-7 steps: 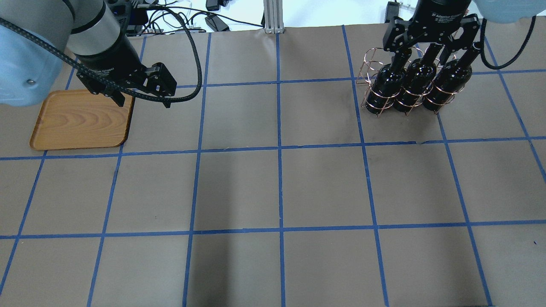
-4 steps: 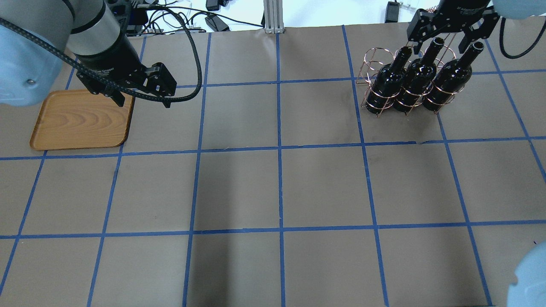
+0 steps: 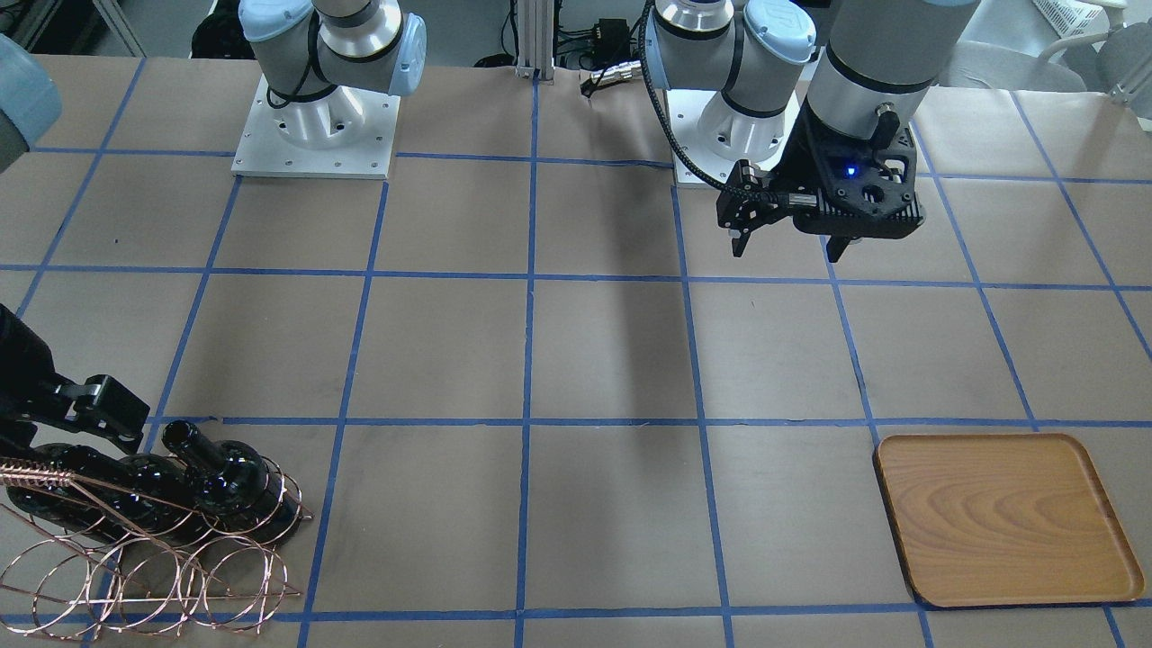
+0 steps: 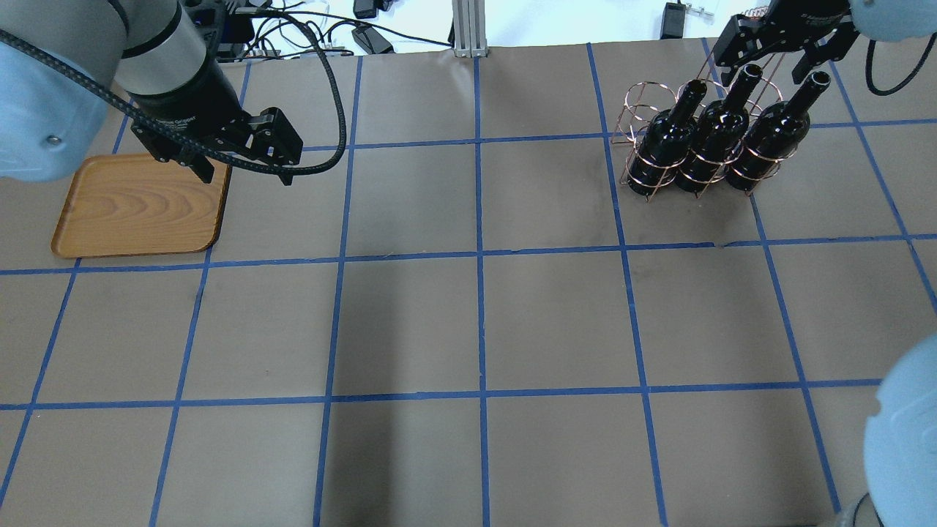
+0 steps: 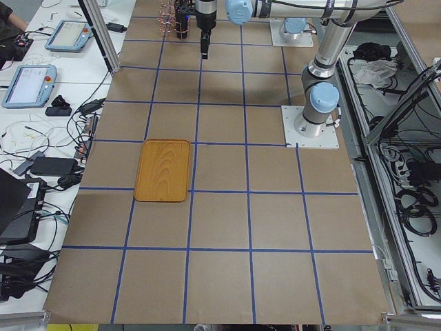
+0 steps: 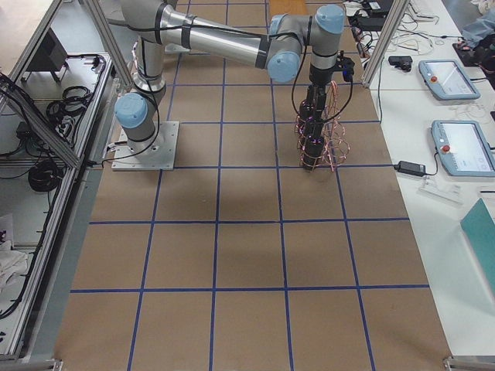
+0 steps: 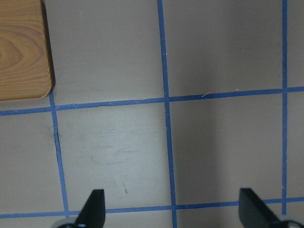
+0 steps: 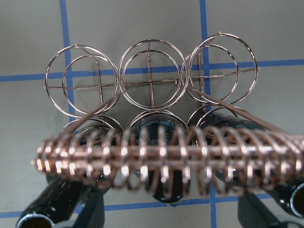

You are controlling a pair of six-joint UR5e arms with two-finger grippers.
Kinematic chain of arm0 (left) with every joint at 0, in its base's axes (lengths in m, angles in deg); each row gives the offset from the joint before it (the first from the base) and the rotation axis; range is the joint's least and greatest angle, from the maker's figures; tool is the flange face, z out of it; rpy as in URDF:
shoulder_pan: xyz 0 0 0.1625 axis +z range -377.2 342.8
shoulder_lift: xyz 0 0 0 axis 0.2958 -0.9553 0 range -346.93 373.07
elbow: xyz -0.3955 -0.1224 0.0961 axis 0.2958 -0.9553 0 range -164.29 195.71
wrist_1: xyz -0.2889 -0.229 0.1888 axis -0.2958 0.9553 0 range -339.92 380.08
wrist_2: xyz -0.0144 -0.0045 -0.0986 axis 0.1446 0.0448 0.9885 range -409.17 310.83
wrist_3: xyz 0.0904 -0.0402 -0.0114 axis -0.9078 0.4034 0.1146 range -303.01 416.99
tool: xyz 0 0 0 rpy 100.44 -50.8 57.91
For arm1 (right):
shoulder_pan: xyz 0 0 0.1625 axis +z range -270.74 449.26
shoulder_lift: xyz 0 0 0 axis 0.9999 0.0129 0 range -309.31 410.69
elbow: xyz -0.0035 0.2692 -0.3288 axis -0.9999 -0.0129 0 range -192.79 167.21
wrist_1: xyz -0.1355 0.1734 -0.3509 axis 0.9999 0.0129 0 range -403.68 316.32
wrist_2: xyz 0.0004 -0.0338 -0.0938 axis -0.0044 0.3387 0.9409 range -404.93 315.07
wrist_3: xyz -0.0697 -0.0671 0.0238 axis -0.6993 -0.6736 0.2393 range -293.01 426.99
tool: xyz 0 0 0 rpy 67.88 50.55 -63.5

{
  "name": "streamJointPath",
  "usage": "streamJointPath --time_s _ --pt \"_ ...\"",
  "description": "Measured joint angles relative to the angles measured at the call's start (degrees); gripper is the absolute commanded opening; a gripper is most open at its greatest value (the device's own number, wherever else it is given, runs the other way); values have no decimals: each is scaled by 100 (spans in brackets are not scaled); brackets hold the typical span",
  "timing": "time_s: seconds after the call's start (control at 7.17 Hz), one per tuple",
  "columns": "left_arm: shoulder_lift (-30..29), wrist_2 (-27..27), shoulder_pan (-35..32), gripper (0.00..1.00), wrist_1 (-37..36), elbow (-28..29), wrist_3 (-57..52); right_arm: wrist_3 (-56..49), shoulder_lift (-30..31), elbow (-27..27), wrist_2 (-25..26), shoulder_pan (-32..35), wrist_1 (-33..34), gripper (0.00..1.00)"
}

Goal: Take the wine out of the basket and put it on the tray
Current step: 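Grasp the neck of the dark wine bottle farthest from the left arm, then lift the dark wine bottle up out of the copper rack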

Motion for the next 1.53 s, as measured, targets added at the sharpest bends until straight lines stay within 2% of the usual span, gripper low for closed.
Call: streamJointPath --time_s 0.14,0.28,0.56,0.7,0.84,1.12,1.53 --pt "0 0 0 100 1 0 -1 6 -68 23 -7 -2 63 93" --pt "0 0 0 100 1 0 -2 30 -120 47 -11 -4 91 81" --pt "0 0 0 100 1 -2 -2 61 -187 59 -26 -4 131 35" --pt "0 0 0 100 1 -4 -2 76 -210 58 -34 -4 173 20" --pt "0 0 0 100 1 -4 -2 98 -217 54 -43 -4 204 12" --pt "0 0 0 100 1 -8 2 142 -200 29 -94 -3 267 10" --pt "0 0 0 100 -9 -4 -2 212 14 -25 -128 20 260 12"
